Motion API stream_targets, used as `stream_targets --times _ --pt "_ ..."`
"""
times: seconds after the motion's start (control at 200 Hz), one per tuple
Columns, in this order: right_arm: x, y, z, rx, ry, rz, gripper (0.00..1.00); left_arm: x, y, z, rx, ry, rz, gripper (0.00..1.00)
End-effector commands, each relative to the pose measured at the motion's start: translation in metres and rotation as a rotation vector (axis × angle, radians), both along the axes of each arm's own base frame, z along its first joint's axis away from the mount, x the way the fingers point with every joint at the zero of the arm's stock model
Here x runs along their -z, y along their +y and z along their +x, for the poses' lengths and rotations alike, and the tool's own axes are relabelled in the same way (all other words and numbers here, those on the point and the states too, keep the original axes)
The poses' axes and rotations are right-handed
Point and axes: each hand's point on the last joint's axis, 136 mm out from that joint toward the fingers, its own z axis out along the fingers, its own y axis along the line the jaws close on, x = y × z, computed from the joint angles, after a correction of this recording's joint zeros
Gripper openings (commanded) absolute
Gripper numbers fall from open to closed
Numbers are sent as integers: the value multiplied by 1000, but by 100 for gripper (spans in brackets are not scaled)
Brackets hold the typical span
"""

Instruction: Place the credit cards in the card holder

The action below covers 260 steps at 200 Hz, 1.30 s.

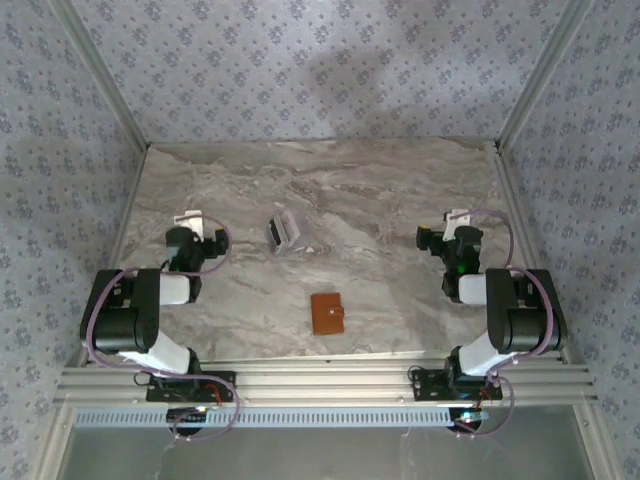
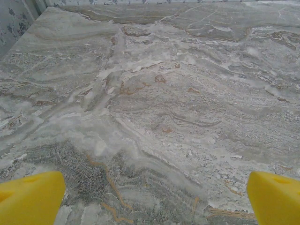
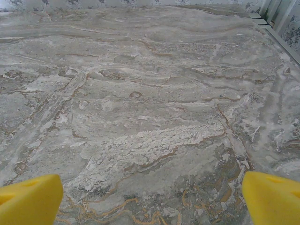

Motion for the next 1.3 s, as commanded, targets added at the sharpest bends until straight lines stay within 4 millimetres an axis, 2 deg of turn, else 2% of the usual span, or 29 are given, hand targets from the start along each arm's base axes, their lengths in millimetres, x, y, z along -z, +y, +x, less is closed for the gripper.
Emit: stream_targets --times 0.0,0.949,1.074,1.149,1.234,1.294 --pt "-2 -1 3 -8 4 -12 100 -11 1 6 -2 -34 13 100" --pt "-2 -1 2 -8 3 -9 100 -9 3 7 24 -25 -37 100" --pt "-3 -3 2 2 -1 -10 100 -21 14 10 -61 11 -9 100" --pt "-17 -20 -3 135 -19 -49 100 -33 9 12 -59 36 32 100" --pt "-38 -25 -8 192 6 -63 100 -46 -2 13 -46 43 94 100" --pt "-53 -26 -10 236 18 -33 100 -63 -5 13 -98 39 88 100"
